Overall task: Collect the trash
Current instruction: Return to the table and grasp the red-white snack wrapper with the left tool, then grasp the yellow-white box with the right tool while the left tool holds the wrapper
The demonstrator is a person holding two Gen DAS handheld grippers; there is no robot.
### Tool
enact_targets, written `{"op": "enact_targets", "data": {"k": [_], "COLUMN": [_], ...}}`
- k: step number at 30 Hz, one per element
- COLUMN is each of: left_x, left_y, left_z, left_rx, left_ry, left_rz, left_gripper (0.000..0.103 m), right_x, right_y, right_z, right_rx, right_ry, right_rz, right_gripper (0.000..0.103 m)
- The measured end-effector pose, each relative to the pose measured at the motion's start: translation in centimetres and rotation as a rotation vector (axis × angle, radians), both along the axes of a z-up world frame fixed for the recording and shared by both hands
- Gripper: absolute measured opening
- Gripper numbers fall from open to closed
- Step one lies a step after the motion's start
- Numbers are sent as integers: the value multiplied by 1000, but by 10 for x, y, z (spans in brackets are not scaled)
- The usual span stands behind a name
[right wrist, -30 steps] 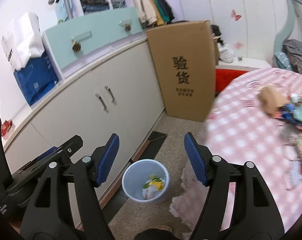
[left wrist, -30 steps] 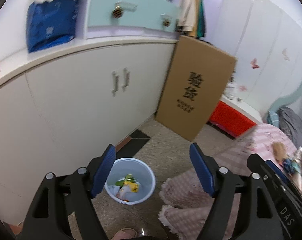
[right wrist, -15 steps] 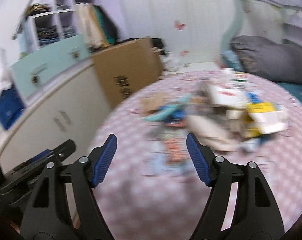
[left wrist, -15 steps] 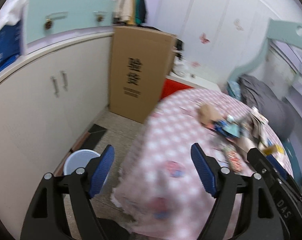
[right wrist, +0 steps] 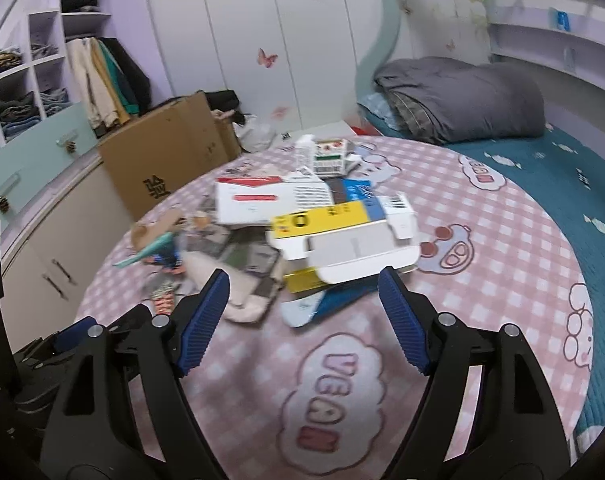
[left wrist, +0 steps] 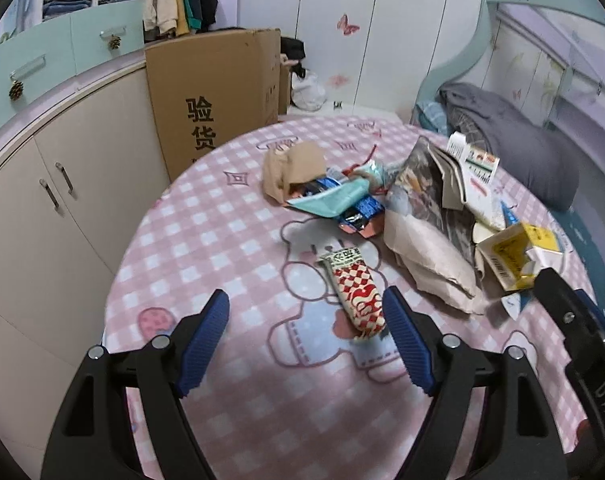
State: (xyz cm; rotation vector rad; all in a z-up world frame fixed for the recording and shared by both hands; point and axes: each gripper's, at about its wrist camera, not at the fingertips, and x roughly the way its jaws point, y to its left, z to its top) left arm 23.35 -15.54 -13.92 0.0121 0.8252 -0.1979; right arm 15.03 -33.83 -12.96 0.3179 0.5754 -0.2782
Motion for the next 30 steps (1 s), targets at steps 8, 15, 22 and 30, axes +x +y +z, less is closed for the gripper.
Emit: {"op": "enact_targets", "data": {"k": [8,15,22,30], "left_x": [21,24,21,-5], "left_y": [-14,-16,16,44], "left_z": [-14,-13,-4,18], "left_rx": [55,103,-23,-89], "left_ry": [54,39,14,-54], "left_rz": [-7,-41,-13,13], "left_gripper": [62,19,10,10], "right_x": [46,69,44,8], "right_y": [6,6,-5,-2], "right_z": [-3,-9,-1,18], "right_rx": [-198,-313,-241,-174], "right_ry": [141,217,146,50], "right_rz": [-41,-91,-79,-51], "right_gripper": [79,71,21,12]}}
